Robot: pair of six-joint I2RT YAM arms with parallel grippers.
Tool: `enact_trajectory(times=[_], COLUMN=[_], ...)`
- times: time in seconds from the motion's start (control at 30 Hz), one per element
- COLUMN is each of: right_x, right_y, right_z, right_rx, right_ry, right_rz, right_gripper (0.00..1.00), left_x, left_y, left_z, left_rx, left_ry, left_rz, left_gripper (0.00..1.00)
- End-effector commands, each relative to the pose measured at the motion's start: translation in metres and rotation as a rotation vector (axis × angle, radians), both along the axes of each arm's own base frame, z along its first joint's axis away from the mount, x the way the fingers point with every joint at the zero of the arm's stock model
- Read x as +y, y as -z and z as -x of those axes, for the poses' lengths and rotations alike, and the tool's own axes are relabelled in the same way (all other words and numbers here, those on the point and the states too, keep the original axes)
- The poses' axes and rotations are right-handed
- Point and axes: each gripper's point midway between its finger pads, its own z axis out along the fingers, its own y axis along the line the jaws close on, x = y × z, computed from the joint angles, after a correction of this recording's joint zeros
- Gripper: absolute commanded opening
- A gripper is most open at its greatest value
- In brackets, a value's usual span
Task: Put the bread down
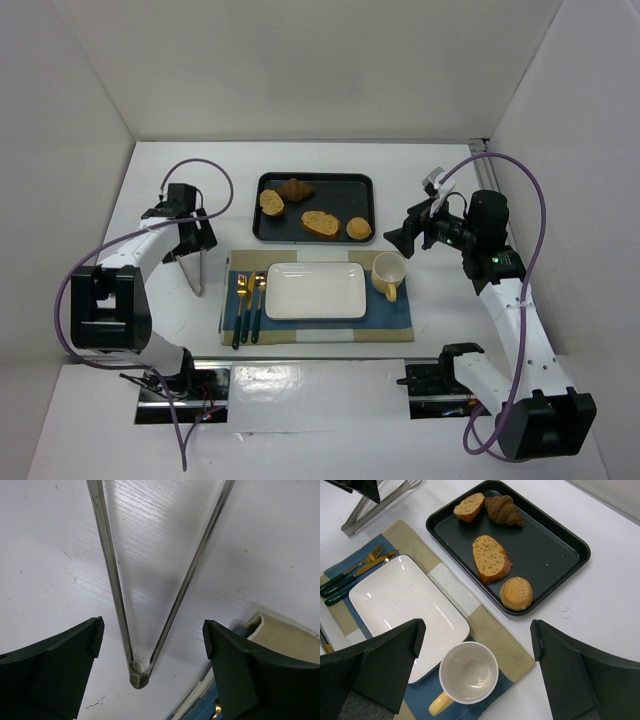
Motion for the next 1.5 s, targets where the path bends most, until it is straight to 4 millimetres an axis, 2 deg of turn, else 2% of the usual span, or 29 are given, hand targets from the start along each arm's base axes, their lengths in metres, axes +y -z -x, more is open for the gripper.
enact_trajectory(times=[0.0,0.27,0.73,1.2,1.3,1.37,1.4,1.47], right_x=[0.0,0.0,0.0,0.0,0.0,0.0,0.0,0.0], right_y=[-0.02,-0.02,-0.02,-0.022,-0.022,-0.022,-0.022,-0.022], right_z=[0.002,0.002,0.002,0.003,0.003,0.003,0.003,0.003], right_rx=[-0.059,-0.059,-0.059,-0.068,-0.068,-0.068,-0.068,-0.068], right_ry=[-0.013,-0.013,-0.013,-0.013,-0.013,-0.013,-0.013,-0.013], right_rz=[-0.001,-0.001,-0.001,-0.001,-0.001,-0.001,-0.001,-0.001], right_gripper=[1.0,1.0,1.0,1.0,1.0,1.0,1.0,1.0], left_x=[0.008,0.018,0.007,0.011,0.009,0.007,0.007,0.005], left_y=[-0.004,0.006,0.027,0.052,0.058,0.058,0.062,0.062], left_z=[-0.007,-0.001,-0.002,0.001,0.002,0.002,0.006,0.005], left_rx=[0.008,0.02,0.068,0.145,0.161,0.159,0.179,0.179], left_ry=[0.018,0.004,0.067,0.073,0.073,0.077,0.076,0.091], left_rz=[-0.036,-0.027,0.044,0.101,0.127,0.137,0.14,0.149], left_gripper=[0.99,0.99,0.96,0.94,0.88,0.79,0.71,0.65])
